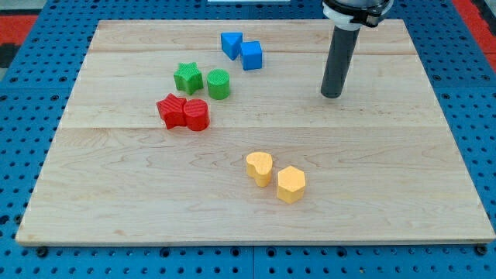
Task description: Move your hand to parallel right of triangle
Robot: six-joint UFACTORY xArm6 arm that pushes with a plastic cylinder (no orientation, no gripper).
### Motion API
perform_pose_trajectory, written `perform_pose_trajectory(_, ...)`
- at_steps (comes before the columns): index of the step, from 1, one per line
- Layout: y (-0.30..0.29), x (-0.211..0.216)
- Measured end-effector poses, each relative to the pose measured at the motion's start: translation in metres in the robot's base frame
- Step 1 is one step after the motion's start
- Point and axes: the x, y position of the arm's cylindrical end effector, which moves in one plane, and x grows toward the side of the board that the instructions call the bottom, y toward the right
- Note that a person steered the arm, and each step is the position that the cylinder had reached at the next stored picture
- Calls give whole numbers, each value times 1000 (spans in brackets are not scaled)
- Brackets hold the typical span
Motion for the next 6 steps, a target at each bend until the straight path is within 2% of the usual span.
perform_pose_trajectory(2, -1, 2)
perform_pose_trajectory(3, -7, 46)
perform_pose_trajectory(4, -25, 53)
perform_pose_trajectory(6, -34, -61)
